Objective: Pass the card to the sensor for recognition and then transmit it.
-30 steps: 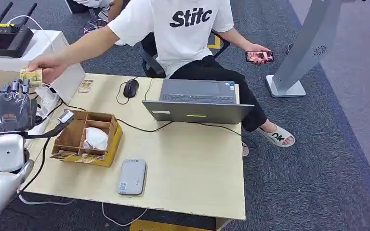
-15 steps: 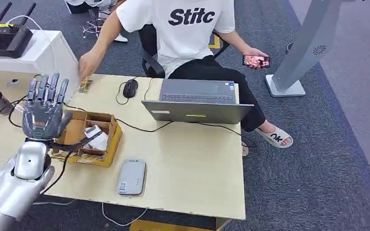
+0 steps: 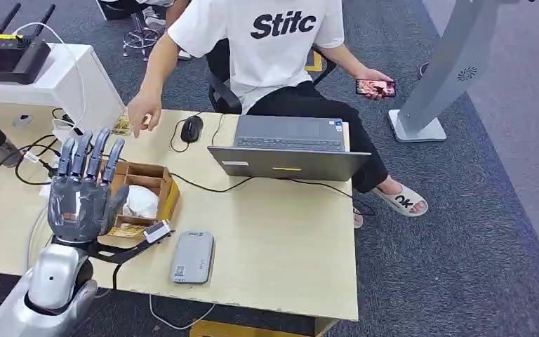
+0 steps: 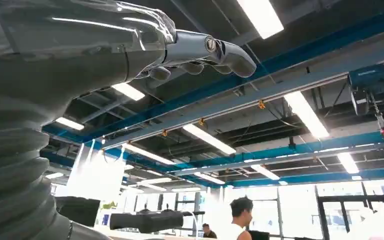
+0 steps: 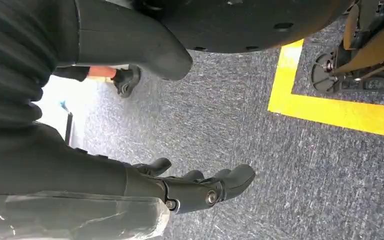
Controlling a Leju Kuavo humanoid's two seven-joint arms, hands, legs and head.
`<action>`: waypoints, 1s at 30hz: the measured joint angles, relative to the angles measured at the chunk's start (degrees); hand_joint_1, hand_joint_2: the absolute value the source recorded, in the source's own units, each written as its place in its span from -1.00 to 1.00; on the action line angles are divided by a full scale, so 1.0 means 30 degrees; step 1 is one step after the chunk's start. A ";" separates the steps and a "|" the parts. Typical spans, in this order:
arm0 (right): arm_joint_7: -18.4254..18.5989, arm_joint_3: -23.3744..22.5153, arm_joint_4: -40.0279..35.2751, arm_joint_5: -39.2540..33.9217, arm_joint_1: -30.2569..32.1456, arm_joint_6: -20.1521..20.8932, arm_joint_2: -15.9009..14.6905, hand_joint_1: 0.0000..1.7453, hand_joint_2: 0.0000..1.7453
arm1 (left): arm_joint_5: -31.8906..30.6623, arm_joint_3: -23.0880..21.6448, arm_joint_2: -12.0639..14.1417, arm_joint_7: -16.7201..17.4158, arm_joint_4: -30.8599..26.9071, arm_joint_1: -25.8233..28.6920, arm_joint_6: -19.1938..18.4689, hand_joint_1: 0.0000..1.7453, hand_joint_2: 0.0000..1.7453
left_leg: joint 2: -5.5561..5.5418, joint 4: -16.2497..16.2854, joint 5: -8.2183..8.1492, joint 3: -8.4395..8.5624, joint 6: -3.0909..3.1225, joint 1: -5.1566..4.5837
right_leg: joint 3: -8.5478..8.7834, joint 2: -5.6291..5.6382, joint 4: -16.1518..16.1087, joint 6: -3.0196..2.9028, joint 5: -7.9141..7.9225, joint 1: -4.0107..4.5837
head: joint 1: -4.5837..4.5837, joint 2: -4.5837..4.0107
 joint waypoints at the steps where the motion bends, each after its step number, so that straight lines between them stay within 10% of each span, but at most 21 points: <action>1: -0.0015 -0.0007 0.0000 -0.0036 0.0009 0.0000 0.0000 -1.00 1.00 | 0.0145 0.0065 -0.0022 -0.0044 -0.0255 0.0133 -0.0277 -1.00 1.00 | 0.0000 0.0000 0.0000 0.0001 0.0000 -0.0001 | 0.0001 0.0000 0.0000 0.0000 0.0000 0.0000 | -0.0007 0.0000; 14: -0.0226 -0.0481 0.0131 -0.0961 0.0185 -0.0015 0.0138 -1.00 1.00 | 0.2892 0.0612 0.0350 -0.0517 -0.4072 0.2572 -0.4428 -1.00 1.00 | -0.0013 -0.0002 -0.0011 -0.0008 0.0015 0.0000 | -0.0001 -0.0020 0.0000 0.0012 -0.0013 0.0001 | -0.0015 0.0000; 30: -0.0124 -0.0503 0.0197 -0.1224 0.0187 0.0000 0.0153 -1.00 1.00 | 0.2134 0.0612 0.0459 0.0219 -0.3649 0.3571 -0.5253 -1.00 1.00 | -0.0017 -0.0001 -0.0011 -0.0009 0.0016 -0.0002 | 0.0002 -0.0024 -0.0001 0.0012 -0.0013 0.0000 | -0.0007 0.0000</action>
